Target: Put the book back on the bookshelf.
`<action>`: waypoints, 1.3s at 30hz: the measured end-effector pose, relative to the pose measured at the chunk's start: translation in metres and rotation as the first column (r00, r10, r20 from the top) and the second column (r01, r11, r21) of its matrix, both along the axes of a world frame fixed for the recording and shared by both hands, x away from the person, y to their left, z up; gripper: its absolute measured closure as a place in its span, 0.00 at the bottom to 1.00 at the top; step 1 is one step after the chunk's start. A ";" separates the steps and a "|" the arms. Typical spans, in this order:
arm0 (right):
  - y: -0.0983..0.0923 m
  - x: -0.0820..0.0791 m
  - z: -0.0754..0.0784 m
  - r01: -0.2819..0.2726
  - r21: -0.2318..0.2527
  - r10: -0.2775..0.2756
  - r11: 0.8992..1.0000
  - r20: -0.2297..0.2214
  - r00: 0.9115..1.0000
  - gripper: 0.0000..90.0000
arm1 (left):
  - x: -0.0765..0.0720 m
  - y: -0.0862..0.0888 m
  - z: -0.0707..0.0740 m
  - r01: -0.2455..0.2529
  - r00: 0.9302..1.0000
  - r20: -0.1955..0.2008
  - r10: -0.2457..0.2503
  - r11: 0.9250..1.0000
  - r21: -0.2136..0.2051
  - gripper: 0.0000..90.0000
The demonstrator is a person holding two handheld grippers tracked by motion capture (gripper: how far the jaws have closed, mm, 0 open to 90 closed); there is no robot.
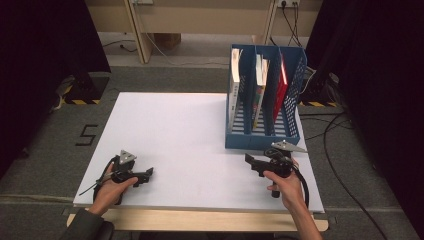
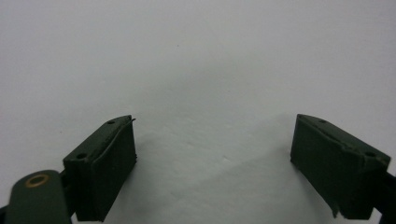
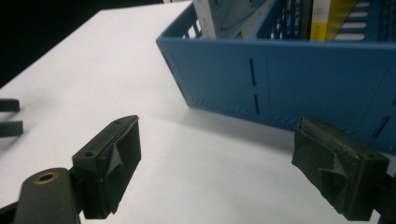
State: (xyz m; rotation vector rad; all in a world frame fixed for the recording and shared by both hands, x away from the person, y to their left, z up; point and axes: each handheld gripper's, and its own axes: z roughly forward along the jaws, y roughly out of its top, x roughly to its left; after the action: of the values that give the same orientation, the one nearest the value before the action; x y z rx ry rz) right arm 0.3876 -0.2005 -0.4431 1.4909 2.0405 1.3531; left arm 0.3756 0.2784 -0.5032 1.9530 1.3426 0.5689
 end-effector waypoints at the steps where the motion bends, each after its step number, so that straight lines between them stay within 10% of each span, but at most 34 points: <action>1: 0.000 -0.001 -0.002 -0.002 -0.001 0.002 1.000 -0.004 1.000 0.18 | 0.000 0.000 0.000 -0.001 1.000 0.001 0.001 1.000 0.000 0.15; 24: 0.016 -0.022 -0.041 -0.096 -0.129 0.085 0.987 -0.090 0.992 0.18 | 0.000 0.000 0.000 0.000 1.000 0.001 0.000 1.000 0.000 0.15; 34: 0.030 -0.033 -0.055 -0.131 -0.333 0.133 0.934 -0.018 0.991 0.17 | 0.000 0.000 0.000 -0.001 1.000 0.001 0.001 1.000 0.000 0.15; 39: 0.030 -0.034 -0.056 -0.123 -0.332 0.129 0.935 -0.006 0.992 0.17 | 0.000 0.000 0.000 -0.001 1.000 0.001 0.001 1.000 -0.001 0.15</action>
State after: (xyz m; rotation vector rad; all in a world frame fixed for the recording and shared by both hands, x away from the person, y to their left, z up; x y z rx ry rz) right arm 0.3533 -0.1709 -0.4993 1.2172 2.2513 0.9912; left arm 0.3753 0.2782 -0.5033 1.9511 1.3429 0.5700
